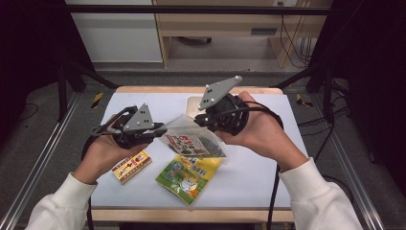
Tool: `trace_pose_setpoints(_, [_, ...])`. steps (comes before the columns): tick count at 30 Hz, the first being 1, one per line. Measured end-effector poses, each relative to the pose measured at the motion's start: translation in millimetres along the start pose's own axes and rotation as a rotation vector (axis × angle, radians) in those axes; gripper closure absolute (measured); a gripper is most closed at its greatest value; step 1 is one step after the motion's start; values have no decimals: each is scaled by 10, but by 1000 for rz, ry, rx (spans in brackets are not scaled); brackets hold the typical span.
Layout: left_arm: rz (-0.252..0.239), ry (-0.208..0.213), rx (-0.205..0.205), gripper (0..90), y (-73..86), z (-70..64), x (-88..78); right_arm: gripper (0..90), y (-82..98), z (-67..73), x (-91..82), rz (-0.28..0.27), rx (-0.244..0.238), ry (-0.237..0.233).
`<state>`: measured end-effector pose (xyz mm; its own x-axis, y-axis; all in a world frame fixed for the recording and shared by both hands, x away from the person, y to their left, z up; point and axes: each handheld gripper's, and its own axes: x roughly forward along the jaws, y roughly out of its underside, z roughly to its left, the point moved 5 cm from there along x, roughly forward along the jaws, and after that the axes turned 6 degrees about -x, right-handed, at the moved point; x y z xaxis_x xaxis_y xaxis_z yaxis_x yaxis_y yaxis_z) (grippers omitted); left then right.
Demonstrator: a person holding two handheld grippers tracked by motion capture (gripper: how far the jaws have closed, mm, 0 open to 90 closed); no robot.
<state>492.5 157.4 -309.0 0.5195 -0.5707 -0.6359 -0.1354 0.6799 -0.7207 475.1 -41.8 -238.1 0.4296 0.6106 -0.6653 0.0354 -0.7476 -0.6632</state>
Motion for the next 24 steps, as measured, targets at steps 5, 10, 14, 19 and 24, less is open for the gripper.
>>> trace_pose_setpoints(5, [-3,5,14,787,-40,-32,10,770,-29,-4,124,53,-26,1])
trace_pose_setpoints(10, [1,1,18,786,-64,-40,25,752,-55,35,355,110,-58,-9])
trace_pose_setpoints(14, [-17,-1,11,762,-40,-4,25,874,-53,44,399,118,-53,-42])
trace_pose_setpoints(19, [-144,-69,-41,463,-152,39,-18,881,16,-18,353,85,8,-75])
trace_pose_setpoints(24, [-197,-106,-130,244,-201,103,-145,885,163,-189,197,31,113,-53])
